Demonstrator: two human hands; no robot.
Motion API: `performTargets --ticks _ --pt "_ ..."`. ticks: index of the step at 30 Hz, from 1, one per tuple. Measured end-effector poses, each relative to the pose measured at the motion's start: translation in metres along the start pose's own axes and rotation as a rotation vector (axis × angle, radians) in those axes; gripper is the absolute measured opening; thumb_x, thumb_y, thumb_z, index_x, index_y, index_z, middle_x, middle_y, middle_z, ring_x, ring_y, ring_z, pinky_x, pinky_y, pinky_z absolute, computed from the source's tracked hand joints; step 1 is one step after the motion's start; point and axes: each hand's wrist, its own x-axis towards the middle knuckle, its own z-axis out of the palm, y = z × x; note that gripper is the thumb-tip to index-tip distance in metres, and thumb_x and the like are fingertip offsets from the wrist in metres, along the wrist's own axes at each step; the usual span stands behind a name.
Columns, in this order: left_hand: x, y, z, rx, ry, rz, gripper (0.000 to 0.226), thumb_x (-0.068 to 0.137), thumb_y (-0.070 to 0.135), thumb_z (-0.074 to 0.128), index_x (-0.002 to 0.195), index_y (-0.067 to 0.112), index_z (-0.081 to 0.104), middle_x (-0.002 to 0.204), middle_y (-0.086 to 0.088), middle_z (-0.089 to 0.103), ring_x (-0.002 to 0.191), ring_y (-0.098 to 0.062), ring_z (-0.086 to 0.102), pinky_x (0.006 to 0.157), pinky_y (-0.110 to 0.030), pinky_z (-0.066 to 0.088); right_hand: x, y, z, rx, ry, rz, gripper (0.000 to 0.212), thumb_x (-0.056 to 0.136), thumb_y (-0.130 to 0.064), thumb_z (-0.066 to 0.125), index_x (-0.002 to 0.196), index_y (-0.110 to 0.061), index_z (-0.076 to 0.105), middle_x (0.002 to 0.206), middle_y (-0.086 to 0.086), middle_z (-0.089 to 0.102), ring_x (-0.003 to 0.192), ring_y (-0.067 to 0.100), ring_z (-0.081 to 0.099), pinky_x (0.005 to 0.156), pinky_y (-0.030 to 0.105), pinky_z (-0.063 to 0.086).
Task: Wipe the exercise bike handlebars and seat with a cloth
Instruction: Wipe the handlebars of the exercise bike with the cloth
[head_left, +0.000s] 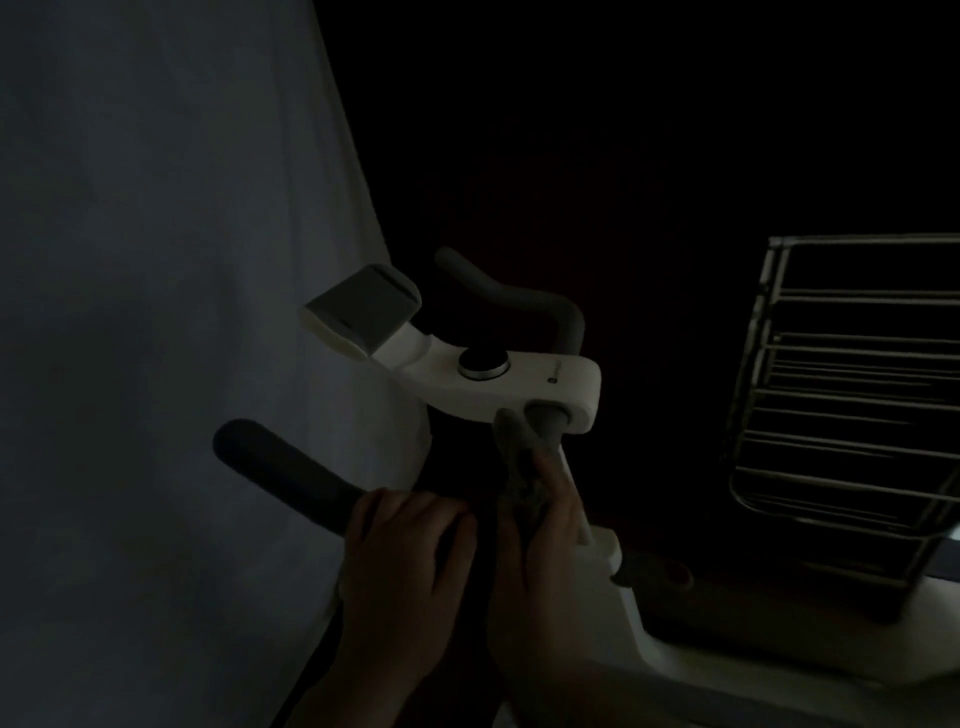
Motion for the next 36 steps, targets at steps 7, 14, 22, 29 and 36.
performTargets --ticks 7,14,22,29,36 --pt "0.012 -0.02 -0.016 -0.049 -0.133 0.208 0.032 0.09 0.045 0.038 0.092 0.036 0.068 0.083 0.02 0.065 0.079 -0.004 0.057 0.074 -0.034 0.044 0.011 -0.016 0.019 0.013 0.125 0.206 0.042 0.099 -0.02 0.044 0.139 -0.028 0.038 0.141 -0.014 0.032 0.129 0.005 0.037 0.105 0.025 0.037" --pt "0.041 -0.033 -0.025 0.138 -0.266 0.261 0.049 0.094 0.051 0.029 0.053 0.026 0.037 0.055 0.007 0.044 0.052 -0.008 0.043 0.057 -0.027 0.03 0.058 0.006 0.02 -0.14 0.172 0.217 0.028 0.095 -0.018 0.051 0.122 -0.025 0.056 0.126 -0.006 0.051 0.116 0.013 0.051 0.093 0.029 0.044" --pt "0.033 -0.031 -0.009 0.131 -0.013 0.275 0.044 0.087 0.039 0.04 0.045 0.024 0.04 0.046 0.005 0.047 0.042 -0.016 0.044 0.054 -0.027 0.034 0.07 0.005 0.012 -0.096 0.291 0.313 0.015 0.095 -0.016 0.054 0.094 -0.031 0.059 0.097 -0.005 0.062 0.095 0.015 0.061 0.064 0.018 0.041" --pt "0.034 -0.034 -0.005 0.155 0.013 0.283 0.043 0.086 0.038 0.042 0.046 0.022 0.045 0.049 0.003 0.051 0.047 -0.019 0.049 0.056 -0.029 0.036 0.024 0.012 0.035 -0.023 0.371 0.259 0.032 0.09 -0.024 0.059 0.12 -0.033 0.058 0.112 -0.009 0.062 0.102 0.01 0.06 0.086 0.037 0.052" --pt "0.031 -0.035 -0.006 0.153 -0.006 0.298 0.043 0.087 0.037 0.043 0.047 0.022 0.048 0.049 0.003 0.051 0.047 -0.019 0.05 0.055 -0.03 0.036 0.032 0.006 0.034 -0.101 0.374 0.281 0.019 0.093 -0.023 0.057 0.109 -0.031 0.062 0.095 -0.012 0.063 0.087 0.003 0.06 0.068 0.022 0.046"
